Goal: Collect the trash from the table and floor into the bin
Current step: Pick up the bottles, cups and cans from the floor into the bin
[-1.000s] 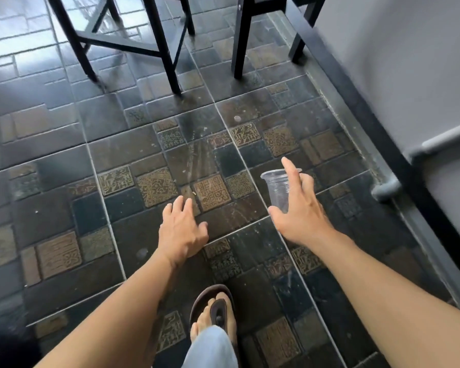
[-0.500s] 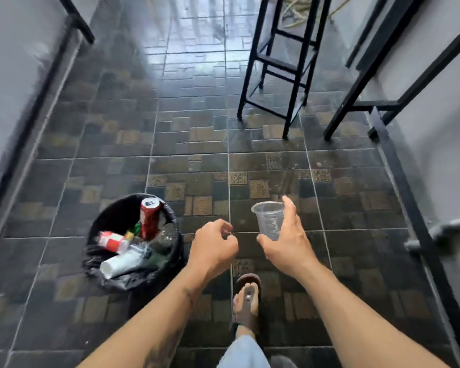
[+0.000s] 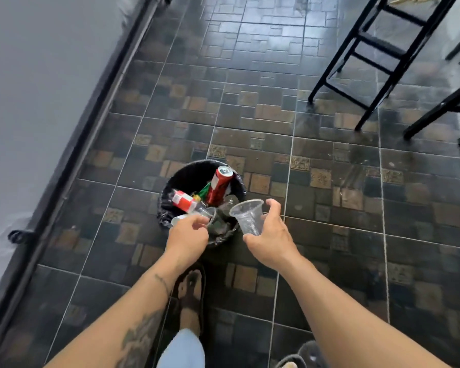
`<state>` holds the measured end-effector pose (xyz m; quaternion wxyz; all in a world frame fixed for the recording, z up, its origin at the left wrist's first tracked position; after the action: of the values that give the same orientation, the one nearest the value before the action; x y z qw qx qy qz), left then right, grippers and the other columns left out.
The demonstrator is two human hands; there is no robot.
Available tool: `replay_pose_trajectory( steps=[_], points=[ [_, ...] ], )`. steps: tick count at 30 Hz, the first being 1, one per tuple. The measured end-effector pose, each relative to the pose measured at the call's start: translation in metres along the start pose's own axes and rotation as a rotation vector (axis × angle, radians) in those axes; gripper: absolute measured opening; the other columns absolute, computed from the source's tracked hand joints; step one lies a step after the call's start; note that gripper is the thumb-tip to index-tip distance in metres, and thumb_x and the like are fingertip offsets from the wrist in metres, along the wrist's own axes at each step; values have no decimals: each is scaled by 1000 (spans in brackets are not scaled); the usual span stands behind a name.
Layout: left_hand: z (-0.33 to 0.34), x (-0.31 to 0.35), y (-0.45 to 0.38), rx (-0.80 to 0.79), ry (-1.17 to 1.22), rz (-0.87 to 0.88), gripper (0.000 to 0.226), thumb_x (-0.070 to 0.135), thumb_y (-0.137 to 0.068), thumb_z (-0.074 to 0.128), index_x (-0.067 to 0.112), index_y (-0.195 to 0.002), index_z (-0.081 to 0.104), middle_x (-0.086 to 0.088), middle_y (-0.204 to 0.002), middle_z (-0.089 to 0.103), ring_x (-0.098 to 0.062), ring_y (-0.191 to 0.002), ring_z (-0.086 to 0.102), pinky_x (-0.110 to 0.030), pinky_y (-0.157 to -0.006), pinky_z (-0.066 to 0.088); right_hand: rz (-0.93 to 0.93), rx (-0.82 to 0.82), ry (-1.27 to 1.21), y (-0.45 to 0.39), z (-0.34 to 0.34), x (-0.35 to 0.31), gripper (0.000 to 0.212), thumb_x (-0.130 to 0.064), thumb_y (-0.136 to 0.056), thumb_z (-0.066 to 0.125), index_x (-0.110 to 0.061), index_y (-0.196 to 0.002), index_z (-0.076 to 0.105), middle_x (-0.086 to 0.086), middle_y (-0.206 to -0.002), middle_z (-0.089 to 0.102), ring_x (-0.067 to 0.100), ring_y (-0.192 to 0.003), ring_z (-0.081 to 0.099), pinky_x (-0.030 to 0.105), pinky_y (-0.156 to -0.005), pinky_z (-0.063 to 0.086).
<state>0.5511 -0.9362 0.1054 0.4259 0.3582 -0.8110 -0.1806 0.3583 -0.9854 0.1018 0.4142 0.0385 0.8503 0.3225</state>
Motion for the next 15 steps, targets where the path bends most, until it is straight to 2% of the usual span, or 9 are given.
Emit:
replay_pose_trajectory(
  steps=[3, 5, 11, 15],
  points=[
    [-23, -22, -26, 22, 6, -45, 28, 11, -89, 55, 29, -104, 70, 0, -111, 73, -21, -108, 65, -29, -91, 47, 25, -30, 52, -23, 28, -14, 57, -27, -80, 66, -32, -120, 26, 3, -127, 54, 25, -106, 56, 42, -89, 49],
    [-37, -35, -41, 31, 23, -55, 29, 14, -90, 55, 27, -110, 72, -1, -113, 73, -23, -110, 64, -34, -95, 50, 41, -53, 78, -39, 46, -29, 53, -26, -79, 66, -32, -117, 30, 2, -124, 54, 24, -104, 57, 46, -88, 53],
    [-73, -55, -90, 10, 65, -65, 30, 9, -93, 53, 20, -114, 72, -1, -110, 71, -21, -105, 62, -27, -86, 44, 30, -78, 168, -101, 95, -92, 57, -27, -77, 68, -31, -120, 31, 2, -122, 54, 25, -105, 57, 48, -89, 52],
    [-90, -62, -122, 25, 87, -34, 34, 3, -92, 49, 17, -113, 73, -2, -110, 72, -20, -106, 64, -29, -93, 47, -33, -44, 258, -142, 120, -117, 79, -32, -75, 71, -29, -142, 30, -1, -143, 46, 26, -128, 47, 50, -103, 43]
  ],
)
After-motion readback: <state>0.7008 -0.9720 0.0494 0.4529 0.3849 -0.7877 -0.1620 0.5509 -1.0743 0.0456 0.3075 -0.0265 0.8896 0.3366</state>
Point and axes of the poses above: each hand's wrist, its own y-axis away from the middle knuckle, its own z-axis out of the palm, x = y × z, the point moved 2 cm from there along -y, towards the middle knuckle
